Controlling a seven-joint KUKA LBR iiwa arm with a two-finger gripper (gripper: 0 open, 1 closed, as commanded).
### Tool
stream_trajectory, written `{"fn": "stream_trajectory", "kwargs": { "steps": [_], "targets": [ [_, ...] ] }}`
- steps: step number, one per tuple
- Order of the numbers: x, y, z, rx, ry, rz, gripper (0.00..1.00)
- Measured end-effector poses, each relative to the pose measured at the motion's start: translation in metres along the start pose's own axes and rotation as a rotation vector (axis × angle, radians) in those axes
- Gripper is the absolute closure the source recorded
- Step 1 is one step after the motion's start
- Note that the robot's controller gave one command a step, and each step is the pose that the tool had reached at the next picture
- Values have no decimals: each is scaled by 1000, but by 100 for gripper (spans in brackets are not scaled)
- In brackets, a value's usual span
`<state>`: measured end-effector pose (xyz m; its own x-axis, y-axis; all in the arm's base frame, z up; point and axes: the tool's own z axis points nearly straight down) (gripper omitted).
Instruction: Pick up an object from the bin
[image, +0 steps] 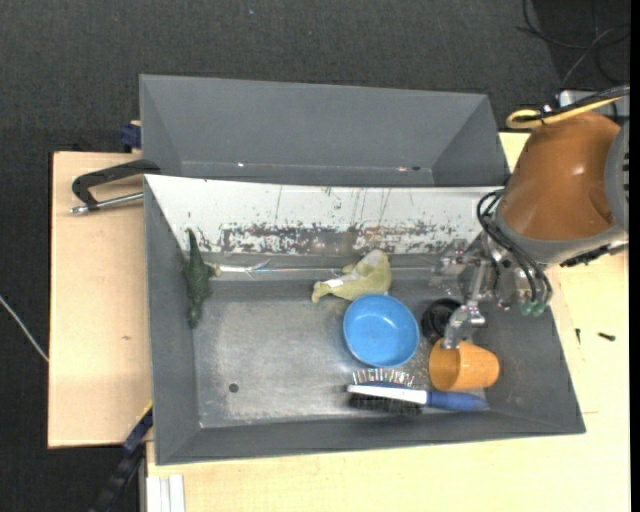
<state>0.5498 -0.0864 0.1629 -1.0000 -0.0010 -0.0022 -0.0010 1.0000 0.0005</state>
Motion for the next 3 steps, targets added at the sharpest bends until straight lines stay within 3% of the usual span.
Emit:
{"fn": "stream_trajectory", "kwargs": {
  "steps": [1,2,3],
  "targets": [
    [14,-10,93,-1,-4,51,0],
    [28,54,87,-2,-4,-127,0],
    [5,111,90,1,-7,57,0]
  ]
}}
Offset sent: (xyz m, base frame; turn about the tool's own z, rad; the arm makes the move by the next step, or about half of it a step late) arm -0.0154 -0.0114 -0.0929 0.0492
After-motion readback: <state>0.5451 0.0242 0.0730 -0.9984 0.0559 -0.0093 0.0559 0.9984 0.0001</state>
